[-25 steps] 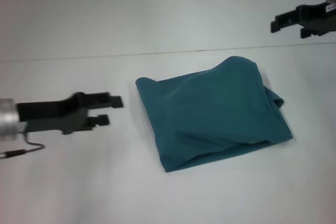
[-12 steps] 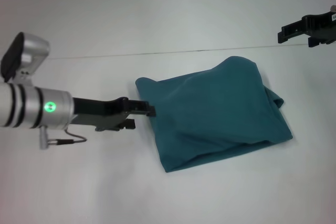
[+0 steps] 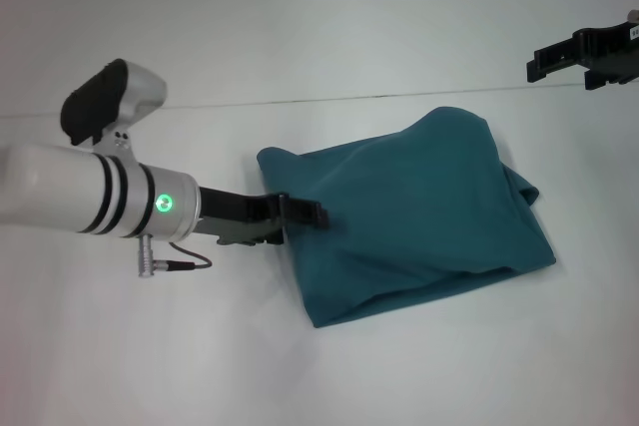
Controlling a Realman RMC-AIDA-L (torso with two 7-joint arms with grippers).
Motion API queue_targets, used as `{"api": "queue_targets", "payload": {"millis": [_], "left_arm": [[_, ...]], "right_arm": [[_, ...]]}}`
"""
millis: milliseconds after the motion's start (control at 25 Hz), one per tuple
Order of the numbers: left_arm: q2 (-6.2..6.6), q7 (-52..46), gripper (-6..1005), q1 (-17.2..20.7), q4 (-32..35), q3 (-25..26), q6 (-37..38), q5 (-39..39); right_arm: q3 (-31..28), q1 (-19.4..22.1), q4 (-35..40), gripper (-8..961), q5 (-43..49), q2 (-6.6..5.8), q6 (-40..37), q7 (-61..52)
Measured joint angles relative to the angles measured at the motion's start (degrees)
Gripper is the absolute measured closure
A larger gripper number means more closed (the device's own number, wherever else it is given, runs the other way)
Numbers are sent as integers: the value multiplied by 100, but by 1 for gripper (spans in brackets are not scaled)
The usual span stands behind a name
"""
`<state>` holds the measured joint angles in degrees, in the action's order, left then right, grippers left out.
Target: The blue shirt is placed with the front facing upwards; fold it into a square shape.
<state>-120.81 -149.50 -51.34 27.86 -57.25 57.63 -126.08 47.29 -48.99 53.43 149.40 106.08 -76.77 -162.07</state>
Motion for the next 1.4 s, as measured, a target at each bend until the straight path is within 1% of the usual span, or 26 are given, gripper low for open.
{"api": "queue_targets", "payload": {"millis": [240, 360, 440, 520, 560, 640, 760, 880, 1120, 1200, 1320, 1400], "left_arm": [[-9, -26, 241, -94, -94, -122, -281, -4], [-27, 4, 239, -245, -379, -164, -576, -6], [-72, 12, 208, -373, -548, -277, -772, -9], [-141, 12, 177, -474, -629, -409, -912, -11], [-198, 11, 161, -525, -640, -473, -978, -12], [-261, -8, 161, -568, -629, -523, -1044, -13], [-288, -19, 162, -610, -593, -535, -1059, -13], [-290, -14, 213, -602, -534, -540, -1030, 2], [-298, 8, 462, -574, -517, -520, -995, 28], [-301, 10, 531, -564, -482, -506, -951, 31], [-307, 16, 634, -468, -246, -492, -705, 117], [-309, 30, 645, -336, 10, -489, -360, 231]], "right_arm": [[0, -5, -39, 26, -4, 7, 34, 0], [0, -10, -41, 26, -7, 11, 42, 0], [0, -23, -43, 26, -10, 19, 42, 0], [0, -38, -44, 26, -15, 31, 42, 0], [0, -44, -44, 26, -17, 34, 42, 0], [0, -50, -44, 26, -17, 43, 42, 0], [0, -53, -44, 26, -18, 46, 46, 3], [0, -47, -44, 26, -18, 52, 57, 36], [0, -47, -48, 26, -25, 63, 58, 51], [0, -51, -51, 26, -25, 63, 58, 54], [0, -49, -53, 26, -27, 63, 59, 59], [0, -27, -53, 26, -26, 62, 59, 60]]}}
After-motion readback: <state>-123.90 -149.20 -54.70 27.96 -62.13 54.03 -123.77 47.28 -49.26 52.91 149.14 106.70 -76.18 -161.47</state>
